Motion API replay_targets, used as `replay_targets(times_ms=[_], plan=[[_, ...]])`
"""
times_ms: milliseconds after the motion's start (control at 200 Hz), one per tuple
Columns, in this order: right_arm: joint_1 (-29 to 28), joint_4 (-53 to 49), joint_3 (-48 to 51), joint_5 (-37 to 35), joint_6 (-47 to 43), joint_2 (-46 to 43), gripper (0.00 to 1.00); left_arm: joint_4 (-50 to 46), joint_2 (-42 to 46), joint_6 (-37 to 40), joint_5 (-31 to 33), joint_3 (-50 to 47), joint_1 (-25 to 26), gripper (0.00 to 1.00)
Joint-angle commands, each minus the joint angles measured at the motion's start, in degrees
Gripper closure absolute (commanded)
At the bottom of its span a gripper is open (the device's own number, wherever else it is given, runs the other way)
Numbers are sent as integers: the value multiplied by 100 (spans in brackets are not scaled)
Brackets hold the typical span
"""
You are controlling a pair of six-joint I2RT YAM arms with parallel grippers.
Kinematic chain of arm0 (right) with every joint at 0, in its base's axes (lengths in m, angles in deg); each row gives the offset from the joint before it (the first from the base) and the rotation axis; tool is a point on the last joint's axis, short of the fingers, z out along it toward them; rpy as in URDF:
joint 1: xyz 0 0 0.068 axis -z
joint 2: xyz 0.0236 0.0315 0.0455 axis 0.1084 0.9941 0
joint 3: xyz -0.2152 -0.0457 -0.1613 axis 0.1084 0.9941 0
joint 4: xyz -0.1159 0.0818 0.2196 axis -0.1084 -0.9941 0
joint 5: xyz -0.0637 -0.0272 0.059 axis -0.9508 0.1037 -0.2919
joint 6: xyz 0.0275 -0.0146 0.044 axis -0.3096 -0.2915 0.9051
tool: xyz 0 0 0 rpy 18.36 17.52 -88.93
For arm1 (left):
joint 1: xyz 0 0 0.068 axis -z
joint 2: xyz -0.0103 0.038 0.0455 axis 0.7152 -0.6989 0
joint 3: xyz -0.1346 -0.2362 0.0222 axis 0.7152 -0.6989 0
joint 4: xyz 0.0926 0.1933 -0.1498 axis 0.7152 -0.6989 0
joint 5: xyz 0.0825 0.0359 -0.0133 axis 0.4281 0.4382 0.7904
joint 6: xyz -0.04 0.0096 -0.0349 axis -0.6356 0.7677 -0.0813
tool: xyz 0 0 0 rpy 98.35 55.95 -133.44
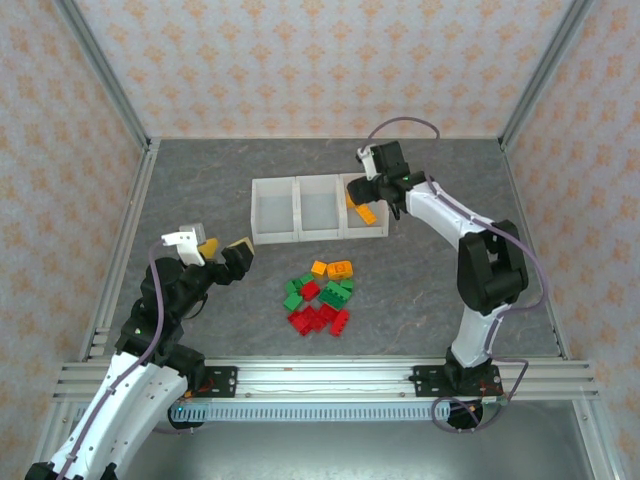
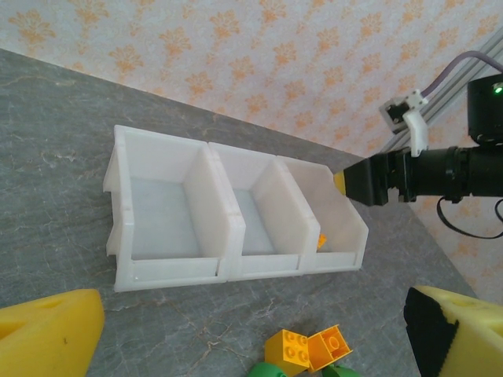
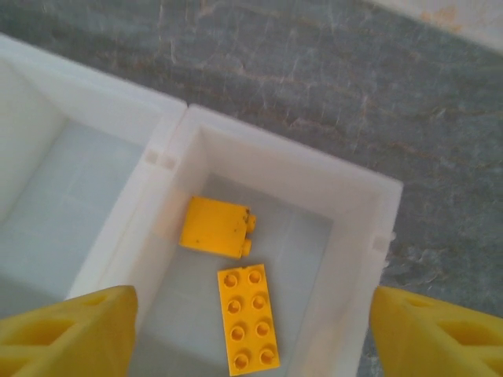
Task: Sort the legos into containers by color
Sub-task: Place the lego in the container.
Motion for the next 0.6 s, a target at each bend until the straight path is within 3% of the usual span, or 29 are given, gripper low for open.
replay_targets(times_ms=[0,105,205,390,491,596], plan=[[-35,-419,-514,-298,678,-359,17,8,84,15,33,51,36,1],[18,-960,-872,-246,1209,-387,6,27,13,41,-86,55,36,1],[66,-1325,-959,129,1622,-484,3,-1,-161,63,-250,85,35,1],[19,-1134,120,1154,2056,-1275,0,-130,-509,102,-384,205,45,1],[-255,-889,978,1279,1220,-1891,1,-118,-515,110,-376,197,45,1],[-833,-315,2109,775,-577,-2758,4,-66,-470,111,-345,161,45,1]])
